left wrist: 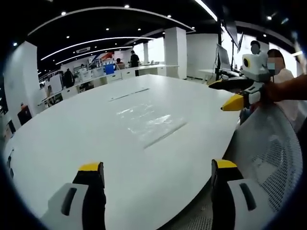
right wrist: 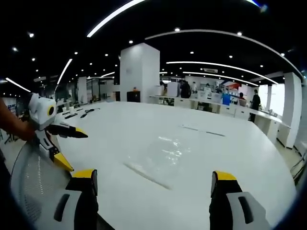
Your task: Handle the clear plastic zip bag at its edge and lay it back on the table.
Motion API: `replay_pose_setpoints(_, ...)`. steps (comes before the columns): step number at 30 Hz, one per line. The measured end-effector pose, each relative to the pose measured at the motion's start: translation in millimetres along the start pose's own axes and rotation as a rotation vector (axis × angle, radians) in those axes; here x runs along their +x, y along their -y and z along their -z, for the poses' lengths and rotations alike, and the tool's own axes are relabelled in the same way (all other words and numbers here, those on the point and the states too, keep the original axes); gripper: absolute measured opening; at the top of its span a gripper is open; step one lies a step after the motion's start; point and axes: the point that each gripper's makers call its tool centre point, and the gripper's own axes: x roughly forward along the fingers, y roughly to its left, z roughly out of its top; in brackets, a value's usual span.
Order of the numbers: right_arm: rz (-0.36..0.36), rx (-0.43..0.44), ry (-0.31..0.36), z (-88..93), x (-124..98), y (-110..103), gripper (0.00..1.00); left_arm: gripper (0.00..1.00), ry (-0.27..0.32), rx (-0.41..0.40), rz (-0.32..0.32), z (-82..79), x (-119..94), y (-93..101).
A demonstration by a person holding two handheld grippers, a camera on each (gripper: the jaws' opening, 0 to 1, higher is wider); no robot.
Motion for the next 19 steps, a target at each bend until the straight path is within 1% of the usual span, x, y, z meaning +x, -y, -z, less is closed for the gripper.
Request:
replay_pose_setpoints(2, 0.002, -0.003, 0.002, 0.6, 0.0, 0.5, 0.99, 0.90, -0.005, -0.001, -0.003, 0.4, -0.4, 1.1)
replay_pose_setpoints(8, -0.011, -0.009, 0.002, 4.4, 0.7, -2.6, 0.98, 0.88, 0.000, 0.000, -0.026, 0.9, -0.5, -4.0)
replay_pose_setpoints(13, -0.017, -0.007, 0.004, 6.0, 1.6, -2.3, 0.98, 0.87, 0.016, -0.001, -0.043, -1.4, -2.0, -6.7)
replay_pose_setpoints(19, -0.007, 0.000, 0.012, 5.9, 0.8, -0.6, 0.97, 0.88, 0.010, 0.005, -0.043, 1.4, -0.3, -5.5)
